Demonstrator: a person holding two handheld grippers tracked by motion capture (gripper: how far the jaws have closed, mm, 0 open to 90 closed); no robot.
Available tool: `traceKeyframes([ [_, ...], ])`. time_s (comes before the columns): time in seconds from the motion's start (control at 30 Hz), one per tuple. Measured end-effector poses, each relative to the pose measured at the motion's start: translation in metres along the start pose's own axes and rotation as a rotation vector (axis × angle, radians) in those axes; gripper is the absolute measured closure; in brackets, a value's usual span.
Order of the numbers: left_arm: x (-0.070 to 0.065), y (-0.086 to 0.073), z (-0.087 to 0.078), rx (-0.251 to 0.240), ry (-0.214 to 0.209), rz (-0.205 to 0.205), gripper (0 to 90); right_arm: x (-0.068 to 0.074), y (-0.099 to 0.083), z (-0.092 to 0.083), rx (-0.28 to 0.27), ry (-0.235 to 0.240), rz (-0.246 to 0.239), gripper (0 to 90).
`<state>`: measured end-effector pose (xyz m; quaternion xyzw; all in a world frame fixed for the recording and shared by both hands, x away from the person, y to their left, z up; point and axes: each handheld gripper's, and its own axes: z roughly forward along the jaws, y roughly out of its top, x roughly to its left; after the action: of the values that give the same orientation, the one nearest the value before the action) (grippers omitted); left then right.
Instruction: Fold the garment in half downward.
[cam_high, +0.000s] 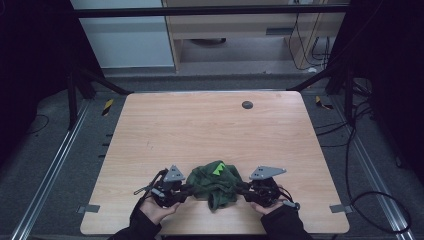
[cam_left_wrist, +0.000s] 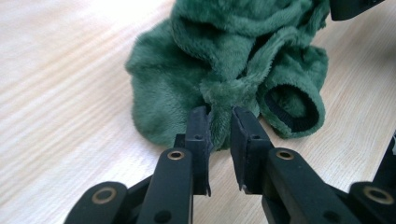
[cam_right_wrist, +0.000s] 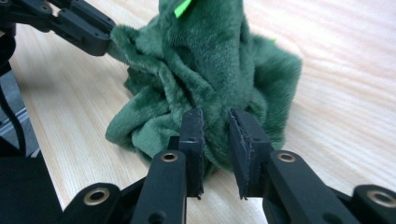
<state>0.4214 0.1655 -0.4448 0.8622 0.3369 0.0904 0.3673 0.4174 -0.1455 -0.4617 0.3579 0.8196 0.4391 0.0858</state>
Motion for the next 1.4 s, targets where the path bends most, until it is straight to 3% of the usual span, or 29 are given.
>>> traceKeyframes([
  [0.1, 0.006, 0.004, -0.01, -0.028, 0.016, -0.015, 76.9, -0.003, 0.004, -0.008, -0.032, -0.01, 0.004, 75.1],
  [0.3, 0.016, 0.008, -0.014, -0.05, 0.041, -0.049, 80.3, -0.009, 0.012, -0.012, -0.056, -0.034, 0.021, 78.8],
  [0.7, 0.026, 0.026, -0.004, -0.087, 0.091, -0.07, 88.2, -0.021, 0.026, -0.005, -0.074, -0.07, 0.036, 88.8],
  [1.1, 0.034, 0.041, 0.02, -0.076, 0.074, -0.089, 89.6, -0.029, 0.04, 0.02, -0.072, -0.079, 0.035, 89.9],
  [1.4, 0.028, 0.043, 0.037, -0.05, 0.018, -0.054, 89.6, -0.025, 0.042, 0.037, -0.04, -0.05, 0.038, 89.8],
])
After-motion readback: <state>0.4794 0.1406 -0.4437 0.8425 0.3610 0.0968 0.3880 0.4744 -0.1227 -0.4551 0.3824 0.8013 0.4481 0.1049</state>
